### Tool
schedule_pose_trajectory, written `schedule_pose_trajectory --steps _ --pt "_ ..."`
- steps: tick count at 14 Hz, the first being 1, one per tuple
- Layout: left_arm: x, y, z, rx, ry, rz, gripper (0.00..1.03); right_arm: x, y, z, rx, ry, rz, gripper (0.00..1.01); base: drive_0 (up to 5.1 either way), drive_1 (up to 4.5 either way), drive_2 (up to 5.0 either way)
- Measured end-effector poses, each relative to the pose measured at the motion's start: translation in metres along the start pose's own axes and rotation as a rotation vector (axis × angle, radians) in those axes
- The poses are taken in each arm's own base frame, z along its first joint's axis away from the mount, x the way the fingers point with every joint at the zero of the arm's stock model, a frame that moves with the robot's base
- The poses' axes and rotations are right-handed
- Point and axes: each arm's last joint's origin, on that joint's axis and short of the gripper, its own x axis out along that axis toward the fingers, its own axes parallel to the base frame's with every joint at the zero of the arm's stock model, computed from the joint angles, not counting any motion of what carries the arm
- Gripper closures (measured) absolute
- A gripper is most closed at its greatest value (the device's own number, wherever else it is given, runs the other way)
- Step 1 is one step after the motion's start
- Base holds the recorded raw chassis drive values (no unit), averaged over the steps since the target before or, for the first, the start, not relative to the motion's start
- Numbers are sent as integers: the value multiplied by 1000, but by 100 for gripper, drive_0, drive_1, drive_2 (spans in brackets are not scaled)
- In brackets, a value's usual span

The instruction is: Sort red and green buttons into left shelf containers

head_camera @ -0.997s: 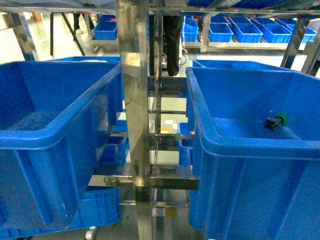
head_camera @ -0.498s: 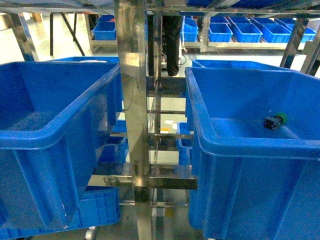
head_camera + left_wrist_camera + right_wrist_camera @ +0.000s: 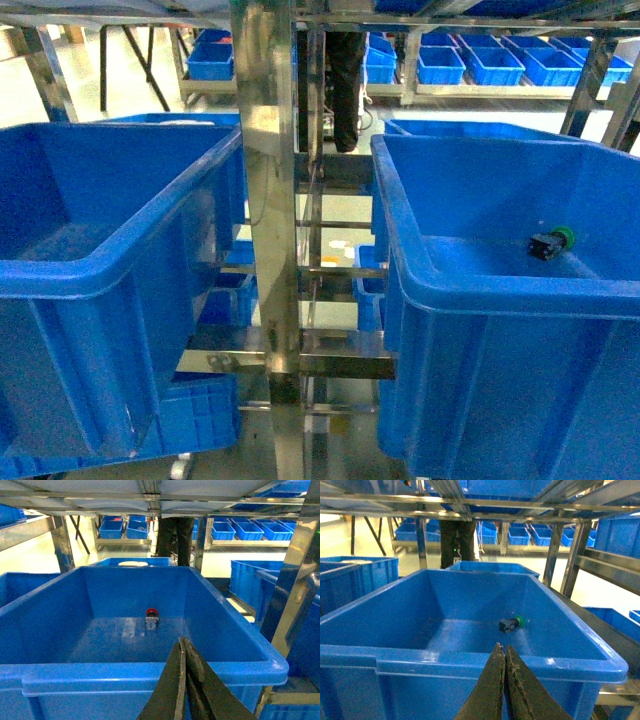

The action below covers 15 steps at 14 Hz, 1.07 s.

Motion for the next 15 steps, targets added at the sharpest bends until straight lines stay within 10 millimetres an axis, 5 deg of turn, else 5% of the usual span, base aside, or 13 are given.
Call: schedule_pose_trajectory --steps 15 --pt "-27 0 -15 2 6 4 101 -21 0 -8 0 0 2 99 0 0 0"
